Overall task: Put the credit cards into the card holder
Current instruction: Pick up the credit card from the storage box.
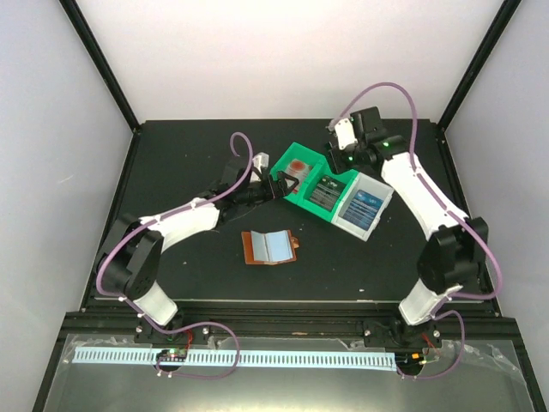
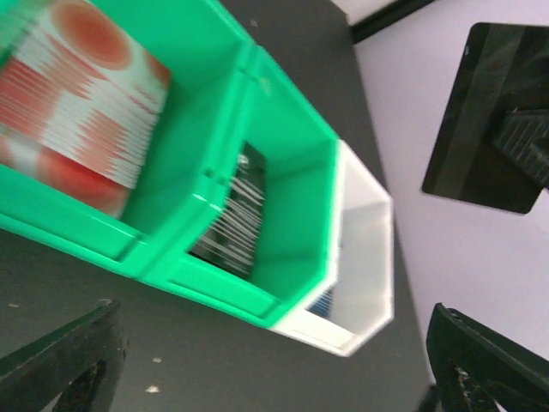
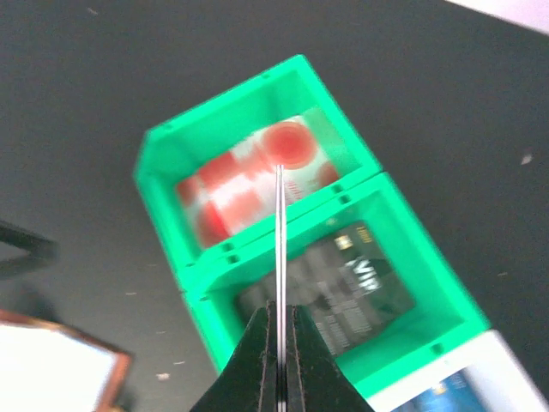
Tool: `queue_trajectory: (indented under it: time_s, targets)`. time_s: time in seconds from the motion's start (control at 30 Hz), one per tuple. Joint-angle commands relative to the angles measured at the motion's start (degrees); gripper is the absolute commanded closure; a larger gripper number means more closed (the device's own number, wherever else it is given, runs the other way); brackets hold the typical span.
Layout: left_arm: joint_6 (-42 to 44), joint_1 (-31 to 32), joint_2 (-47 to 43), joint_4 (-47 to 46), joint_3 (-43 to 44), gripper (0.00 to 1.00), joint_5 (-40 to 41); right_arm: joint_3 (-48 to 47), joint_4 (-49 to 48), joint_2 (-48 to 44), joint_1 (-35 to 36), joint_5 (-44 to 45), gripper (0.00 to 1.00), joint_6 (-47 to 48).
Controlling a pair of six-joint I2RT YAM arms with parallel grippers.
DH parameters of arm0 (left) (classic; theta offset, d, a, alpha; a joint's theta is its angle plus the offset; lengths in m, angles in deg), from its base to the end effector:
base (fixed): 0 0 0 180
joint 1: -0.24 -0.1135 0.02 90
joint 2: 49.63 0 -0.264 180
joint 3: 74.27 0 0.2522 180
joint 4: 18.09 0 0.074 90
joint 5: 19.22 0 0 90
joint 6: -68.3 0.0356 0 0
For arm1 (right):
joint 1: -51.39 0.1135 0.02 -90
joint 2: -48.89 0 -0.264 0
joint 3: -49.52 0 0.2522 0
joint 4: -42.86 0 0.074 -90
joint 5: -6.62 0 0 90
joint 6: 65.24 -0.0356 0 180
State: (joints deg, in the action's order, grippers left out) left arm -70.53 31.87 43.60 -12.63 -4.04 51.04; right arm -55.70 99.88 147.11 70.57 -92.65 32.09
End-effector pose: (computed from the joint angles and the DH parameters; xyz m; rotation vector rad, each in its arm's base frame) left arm 0.3015 -0.1998 0.2273 -0.1064 2.2683 -1.1686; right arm 0.3553 0.1297 0.3219 -0.6317 2.3668 0.2894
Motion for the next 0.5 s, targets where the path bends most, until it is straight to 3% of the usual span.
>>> queue_trajectory:
  time_s: [0.0,0.33,0.47]
  targets:
    - [1.23,1.76,-3.28,-6.83,-1.16,0.01,-8.32,7.7,-10.39,-8.41,-0.51,-13.29,0.99,-20.01]
    - [-10.74,7.31,-4.47,-18.07,-2.57,0.02,-16.7,28.61,-29.32,-23.2,-0.71,-32.08,0.99,-46.37]
    - [-17.61,9.13,-5.44,-24.64,-5.84,0.13,-16.21,34.9,-36.5,-25.69,-0.72,-41.04,0.99,-53.62]
